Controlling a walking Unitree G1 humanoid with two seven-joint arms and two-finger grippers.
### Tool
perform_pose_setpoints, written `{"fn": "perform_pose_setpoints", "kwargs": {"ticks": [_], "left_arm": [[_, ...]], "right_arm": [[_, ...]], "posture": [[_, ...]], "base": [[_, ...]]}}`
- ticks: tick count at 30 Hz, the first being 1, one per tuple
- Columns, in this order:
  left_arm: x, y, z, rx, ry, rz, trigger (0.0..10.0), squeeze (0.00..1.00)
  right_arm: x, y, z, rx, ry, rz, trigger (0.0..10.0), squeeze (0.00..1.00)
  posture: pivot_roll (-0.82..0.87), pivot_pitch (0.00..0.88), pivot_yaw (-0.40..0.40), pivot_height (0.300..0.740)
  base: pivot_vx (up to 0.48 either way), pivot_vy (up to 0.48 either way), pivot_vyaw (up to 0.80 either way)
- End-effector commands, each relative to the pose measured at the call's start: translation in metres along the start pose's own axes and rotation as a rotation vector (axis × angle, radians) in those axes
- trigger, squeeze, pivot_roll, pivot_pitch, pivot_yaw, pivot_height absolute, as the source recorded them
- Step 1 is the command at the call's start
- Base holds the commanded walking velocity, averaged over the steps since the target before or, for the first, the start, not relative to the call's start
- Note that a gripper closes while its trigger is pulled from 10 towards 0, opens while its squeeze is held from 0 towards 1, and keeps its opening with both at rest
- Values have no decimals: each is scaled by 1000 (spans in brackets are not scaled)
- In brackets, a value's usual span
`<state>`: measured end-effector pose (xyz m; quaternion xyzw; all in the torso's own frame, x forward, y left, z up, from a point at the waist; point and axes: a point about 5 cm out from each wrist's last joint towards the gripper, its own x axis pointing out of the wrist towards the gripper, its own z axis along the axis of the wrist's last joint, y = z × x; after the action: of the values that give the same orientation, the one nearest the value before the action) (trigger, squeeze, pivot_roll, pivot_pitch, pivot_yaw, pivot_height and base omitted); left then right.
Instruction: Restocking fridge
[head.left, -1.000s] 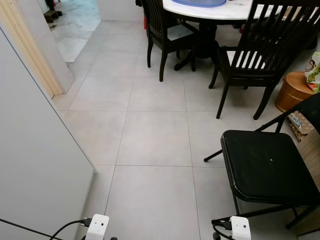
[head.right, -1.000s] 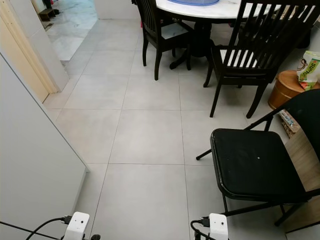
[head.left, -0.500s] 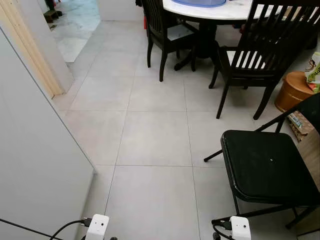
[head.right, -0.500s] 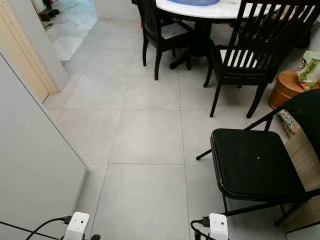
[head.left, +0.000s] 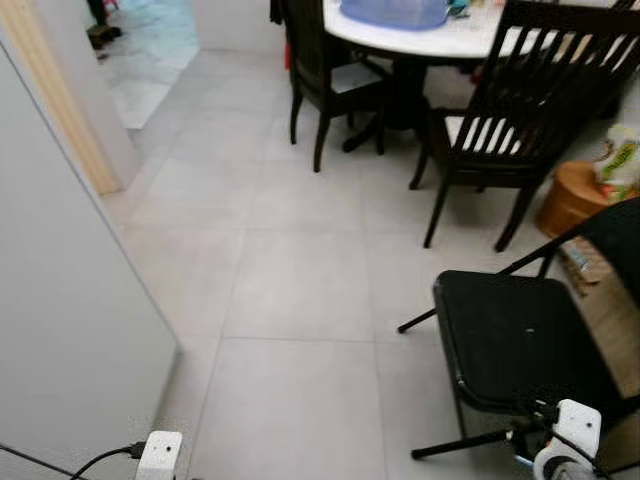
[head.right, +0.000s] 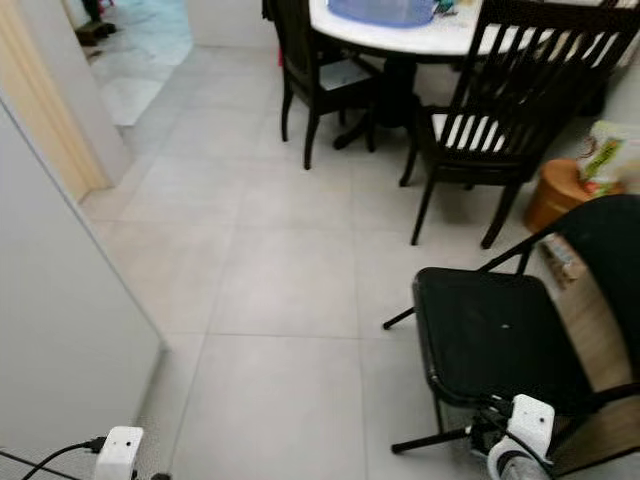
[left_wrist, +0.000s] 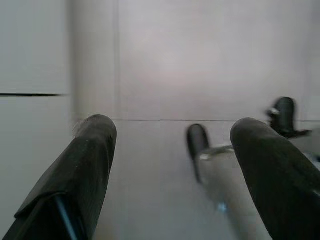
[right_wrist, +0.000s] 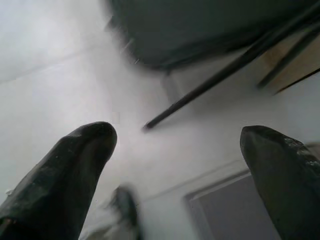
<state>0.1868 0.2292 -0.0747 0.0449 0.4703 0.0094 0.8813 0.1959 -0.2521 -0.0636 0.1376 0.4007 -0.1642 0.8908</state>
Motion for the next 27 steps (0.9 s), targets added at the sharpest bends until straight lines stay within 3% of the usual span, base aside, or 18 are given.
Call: {"fn": "perform_pose_setpoints", "kwargs": {"ticks": [1, 16, 27], "left_arm": [[-1, 4, -7, 0, 30, 9, 10000, 0], [-2, 4, -8, 26, 20, 2, 10000, 0], [-2, 5, -8, 28, 14, 3, 10000, 0]], "right_arm": [[-2, -5, -8, 8, 31, -12, 10000, 0], [-1, 0, -8, 48, 42, 14, 10000, 0], [-1, 0, -6, -16, 51, 23, 10000, 0]], "posture": [[33, 0, -33, 740], [57, 0, 3, 740], [63, 0, 4, 740]], "base": [[0, 0, 0], [0, 0, 0], [0, 0, 0]]}}
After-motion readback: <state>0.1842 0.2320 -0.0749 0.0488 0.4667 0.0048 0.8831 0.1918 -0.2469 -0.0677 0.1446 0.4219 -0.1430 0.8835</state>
